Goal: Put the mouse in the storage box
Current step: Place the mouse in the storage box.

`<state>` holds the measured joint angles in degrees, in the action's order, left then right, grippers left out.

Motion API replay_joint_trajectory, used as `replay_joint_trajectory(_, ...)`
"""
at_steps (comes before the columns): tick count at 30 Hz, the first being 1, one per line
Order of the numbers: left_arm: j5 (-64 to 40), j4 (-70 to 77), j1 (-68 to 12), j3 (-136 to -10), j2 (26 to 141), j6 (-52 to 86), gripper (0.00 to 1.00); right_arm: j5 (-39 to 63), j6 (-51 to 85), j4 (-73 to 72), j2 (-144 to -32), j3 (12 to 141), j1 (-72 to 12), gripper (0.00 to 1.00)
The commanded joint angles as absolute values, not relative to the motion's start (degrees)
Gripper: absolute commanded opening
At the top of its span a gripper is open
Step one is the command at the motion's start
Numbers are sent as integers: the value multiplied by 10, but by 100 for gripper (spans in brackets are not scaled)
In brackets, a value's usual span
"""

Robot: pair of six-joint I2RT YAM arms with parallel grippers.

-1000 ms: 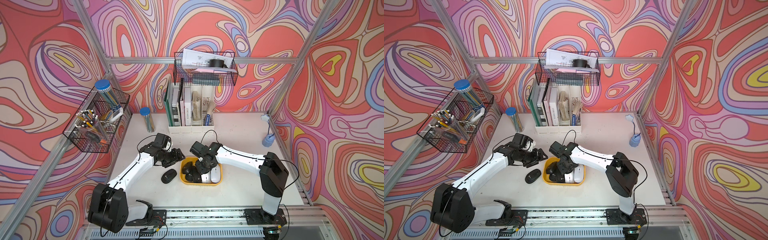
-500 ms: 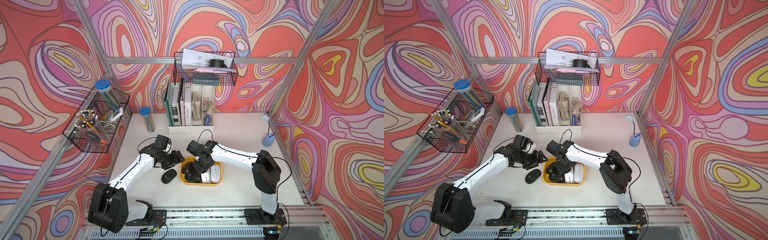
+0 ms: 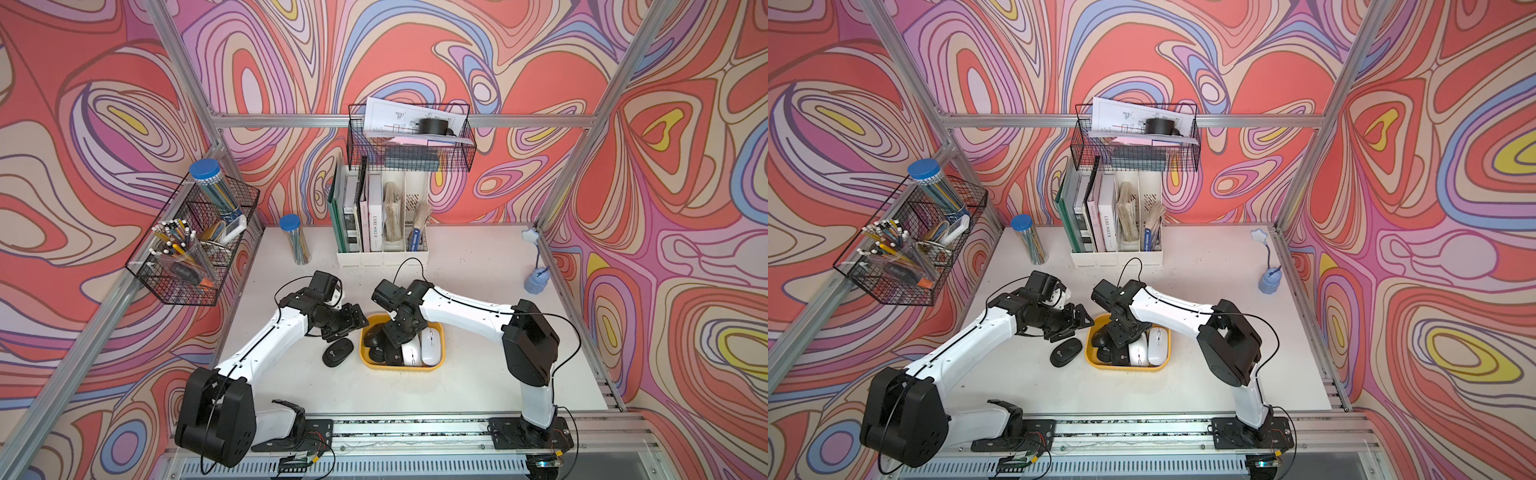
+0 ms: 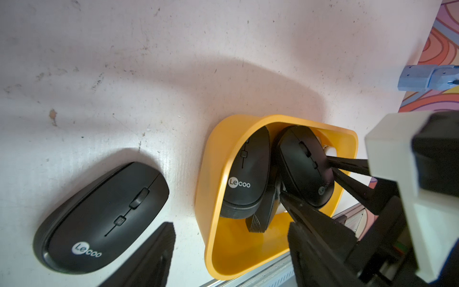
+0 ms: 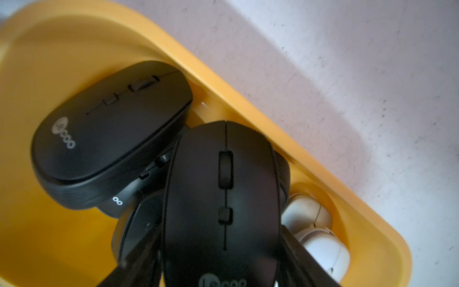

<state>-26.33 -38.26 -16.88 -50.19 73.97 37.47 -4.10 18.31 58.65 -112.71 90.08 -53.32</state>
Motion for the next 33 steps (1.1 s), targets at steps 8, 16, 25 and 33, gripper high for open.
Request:
replay_joint_trajectory(8,-247,-419,-168,-513,714,365,78,-64,192,553,-1127,921,-535,68)
replay_joint_trajectory(16,-245,-426,-168,-514,709,367,78,-73,188,549,-1133,937,-535,67)
replay_joint_trajectory(25,-204,-480,-169,-544,711,347,78,-99,195,555,-1072,928,-535,69)
replay_joint_trajectory(33,-154,-552,-168,-572,747,325,78,-104,224,538,-986,837,-535,67)
